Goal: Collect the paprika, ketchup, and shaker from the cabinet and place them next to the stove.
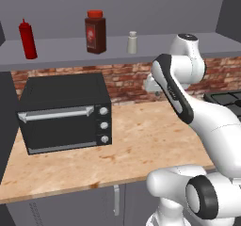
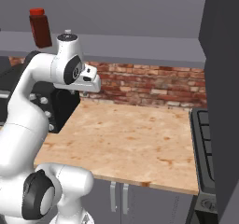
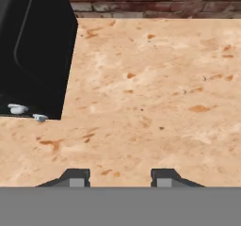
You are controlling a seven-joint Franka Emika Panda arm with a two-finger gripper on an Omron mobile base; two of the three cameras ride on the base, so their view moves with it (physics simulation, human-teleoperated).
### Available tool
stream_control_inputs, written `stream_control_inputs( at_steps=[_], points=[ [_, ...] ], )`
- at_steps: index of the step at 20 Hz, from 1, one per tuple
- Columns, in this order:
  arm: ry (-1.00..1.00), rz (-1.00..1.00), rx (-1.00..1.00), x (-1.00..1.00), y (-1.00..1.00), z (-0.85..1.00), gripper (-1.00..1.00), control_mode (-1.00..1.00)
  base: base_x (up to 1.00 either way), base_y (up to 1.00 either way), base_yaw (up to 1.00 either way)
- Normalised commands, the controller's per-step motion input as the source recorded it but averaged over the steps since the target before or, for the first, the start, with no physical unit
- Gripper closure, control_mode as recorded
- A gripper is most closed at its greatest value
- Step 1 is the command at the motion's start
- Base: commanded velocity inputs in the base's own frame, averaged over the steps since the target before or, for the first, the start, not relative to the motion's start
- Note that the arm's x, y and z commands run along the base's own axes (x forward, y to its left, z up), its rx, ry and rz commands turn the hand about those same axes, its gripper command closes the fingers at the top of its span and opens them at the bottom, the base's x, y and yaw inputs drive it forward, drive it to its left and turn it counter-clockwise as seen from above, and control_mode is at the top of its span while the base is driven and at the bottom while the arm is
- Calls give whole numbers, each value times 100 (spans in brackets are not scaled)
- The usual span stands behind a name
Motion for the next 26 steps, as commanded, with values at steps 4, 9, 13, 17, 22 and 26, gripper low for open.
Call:
stream_control_inputs(
  at_steps=[4,9,13,17,22,26],
  points=[
    [-5,0,0,-16,0,0,-100,-100,0,0,0],
    [-21,-1,0,-51,0,3,-100,-100,0,0,0],
    [-33,-2,1,-61,9,27,-100,-100,0,0,0],
    [-32,0,3,-37,24,58,-100,-100,0,0,0],
    [-31,-3,3,0,44,79,-100,-100,0,0,0],
    [-28,-2,3,0,39,86,-100,-100,0,0,0]
  ],
)
